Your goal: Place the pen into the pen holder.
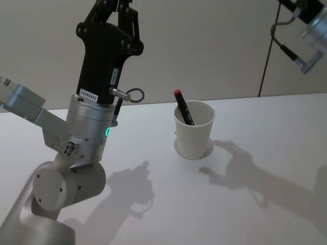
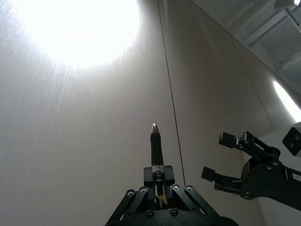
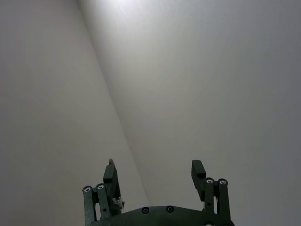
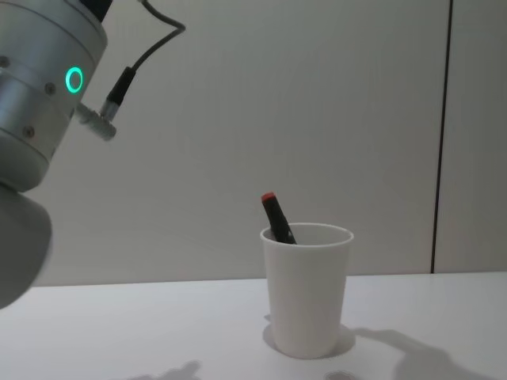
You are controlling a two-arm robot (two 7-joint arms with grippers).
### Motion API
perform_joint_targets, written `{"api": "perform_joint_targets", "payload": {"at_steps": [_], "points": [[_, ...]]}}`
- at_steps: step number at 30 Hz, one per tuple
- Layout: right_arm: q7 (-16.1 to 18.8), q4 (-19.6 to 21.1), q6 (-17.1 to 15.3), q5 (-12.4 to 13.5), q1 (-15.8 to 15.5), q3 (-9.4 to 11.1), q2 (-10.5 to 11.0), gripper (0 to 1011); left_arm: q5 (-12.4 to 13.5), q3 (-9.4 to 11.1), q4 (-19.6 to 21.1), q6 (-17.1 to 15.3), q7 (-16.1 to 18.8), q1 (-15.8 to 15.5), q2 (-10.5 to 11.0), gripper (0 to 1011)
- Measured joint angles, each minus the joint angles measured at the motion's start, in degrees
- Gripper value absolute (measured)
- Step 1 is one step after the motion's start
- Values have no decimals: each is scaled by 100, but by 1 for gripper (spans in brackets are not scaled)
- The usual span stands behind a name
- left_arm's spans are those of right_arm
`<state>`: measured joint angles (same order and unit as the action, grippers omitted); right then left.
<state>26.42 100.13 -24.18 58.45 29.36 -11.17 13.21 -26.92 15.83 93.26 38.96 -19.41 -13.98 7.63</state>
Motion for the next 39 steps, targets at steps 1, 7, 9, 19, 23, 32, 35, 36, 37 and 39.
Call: {"api": "perform_joint_targets", "payload": {"at_steps": [1, 7, 9, 19, 23, 32, 35, 36, 37, 39], "points": [[49, 8, 9, 10, -1, -8, 10, 1002, 0, 0, 0, 0, 0, 0, 0, 126], [76, -2, -6, 22, 23, -45, 27, 1002, 0, 0, 0, 0, 0, 0, 0, 126], [45, -11, -29, 20, 38, -55, 27, 1001, 0, 0, 0, 1, 0, 0, 0, 125], [62, -230, -308, -153, 269, -197, -35, 1002, 1, 0, 0, 0, 0, 0, 0, 126], [238, -398, -471, -273, 437, -293, -108, 1001, 1, 0, -1, 0, 1, 0, 0, 126], [578, -671, -751, -318, 771, -481, -294, 1001, 0, 0, 0, -1, 1, 1, 0, 126], [631, -701, -826, -248, 845, -509, -330, 1001, 0, 0, 0, -1, 1, 0, 0, 126], [642, -708, -843, -234, 864, -517, -337, 1002, 0, 0, 0, -1, 1, 0, 0, 126], [656, -711, -861, -219, 879, -524, -343, 1002, 0, 0, 0, -1, 1, 0, 0, 126], [692, -720, -892, -197, 921, -542, -353, 1002, 0, 0, 0, -1, 1, 0, 0, 127]]}}
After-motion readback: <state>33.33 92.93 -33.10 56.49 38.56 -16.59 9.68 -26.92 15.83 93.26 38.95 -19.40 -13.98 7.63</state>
